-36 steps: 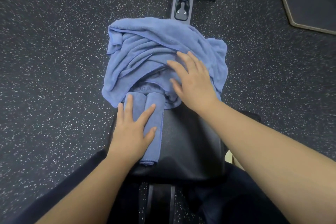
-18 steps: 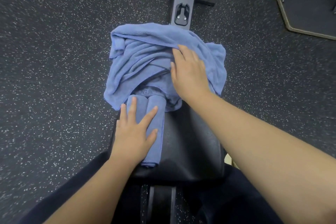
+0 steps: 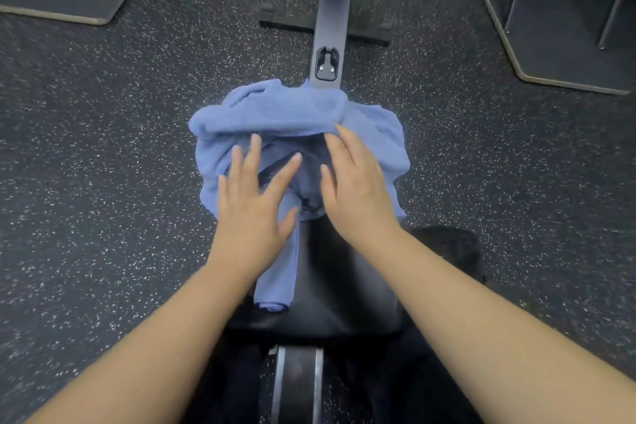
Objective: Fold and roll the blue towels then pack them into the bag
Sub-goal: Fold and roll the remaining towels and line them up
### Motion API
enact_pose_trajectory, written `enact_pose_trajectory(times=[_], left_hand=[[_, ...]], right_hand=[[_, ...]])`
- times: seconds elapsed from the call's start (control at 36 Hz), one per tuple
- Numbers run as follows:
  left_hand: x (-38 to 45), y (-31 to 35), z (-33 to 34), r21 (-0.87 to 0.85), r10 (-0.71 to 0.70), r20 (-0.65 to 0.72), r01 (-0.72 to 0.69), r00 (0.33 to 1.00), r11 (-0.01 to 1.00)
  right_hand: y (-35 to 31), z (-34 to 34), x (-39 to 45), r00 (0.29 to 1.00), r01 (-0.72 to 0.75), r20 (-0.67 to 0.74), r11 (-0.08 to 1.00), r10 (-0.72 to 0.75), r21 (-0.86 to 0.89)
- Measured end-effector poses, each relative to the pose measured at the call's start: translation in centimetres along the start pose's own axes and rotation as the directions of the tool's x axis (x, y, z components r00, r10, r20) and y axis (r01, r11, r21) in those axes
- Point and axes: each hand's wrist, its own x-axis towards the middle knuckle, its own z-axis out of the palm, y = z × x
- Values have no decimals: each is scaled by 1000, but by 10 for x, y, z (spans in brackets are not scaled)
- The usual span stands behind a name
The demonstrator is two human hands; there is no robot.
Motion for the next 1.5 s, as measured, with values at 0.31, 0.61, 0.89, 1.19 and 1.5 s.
enact_pose_trajectory(times=[0.31,0.61,0.89,1.19,1.5], left_hand=[[16,47,-53,141,104,75,-114,992,983],[13,104,-153,-40,239,-214,-253,947,967],[-27,160,-228,-135,98,-312,-146,945,980],[-104,194,-276,-350,-91,-374,-50,923,935],[-149,188,-310,-233,-58,-276,-8,960,972]], right_hand=[[-27,-54,-26,999,31,-18,999,-31,13],[-79,-140,-15,980,118,-161,993,-114,15],[-152,-202,-30,930,241,-300,968,-210,70],[-194,-243,-94,816,374,-455,926,-356,-53],[-218,-291,-143,957,126,-274,988,-98,87]])
